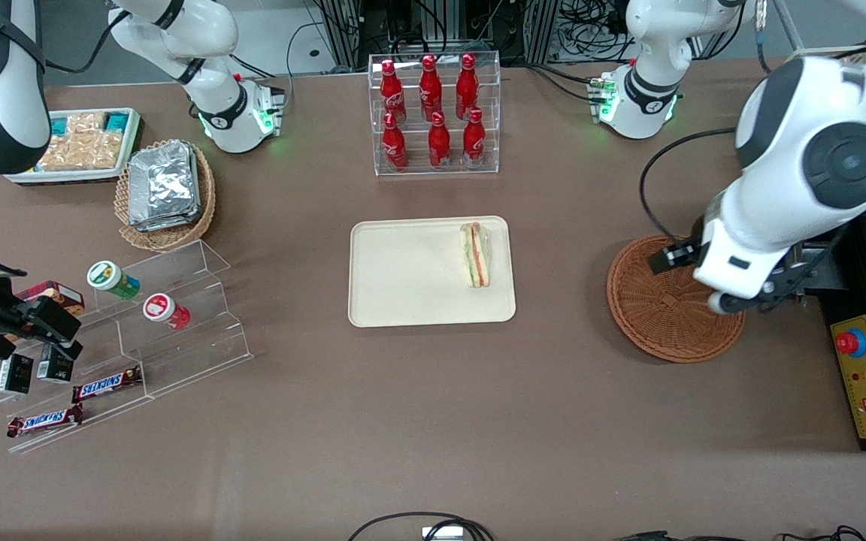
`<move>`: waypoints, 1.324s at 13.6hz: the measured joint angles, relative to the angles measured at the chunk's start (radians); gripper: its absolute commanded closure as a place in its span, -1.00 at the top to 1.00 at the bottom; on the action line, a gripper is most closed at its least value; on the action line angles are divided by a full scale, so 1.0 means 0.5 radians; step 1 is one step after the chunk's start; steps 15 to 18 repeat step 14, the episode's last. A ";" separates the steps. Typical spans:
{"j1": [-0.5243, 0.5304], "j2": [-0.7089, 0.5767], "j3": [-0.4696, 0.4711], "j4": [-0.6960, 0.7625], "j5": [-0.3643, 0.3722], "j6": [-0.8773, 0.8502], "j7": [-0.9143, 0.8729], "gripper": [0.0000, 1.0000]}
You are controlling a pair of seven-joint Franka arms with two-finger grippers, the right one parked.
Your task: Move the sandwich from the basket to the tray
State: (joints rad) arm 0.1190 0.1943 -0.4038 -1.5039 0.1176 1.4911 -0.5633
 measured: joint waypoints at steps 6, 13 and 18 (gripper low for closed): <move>-0.007 -0.307 0.269 -0.193 -0.090 -0.008 0.676 0.99; -0.009 -0.387 0.374 -0.225 -0.099 -0.023 1.013 0.99; -0.011 -0.390 0.374 -0.226 -0.100 -0.026 1.052 0.99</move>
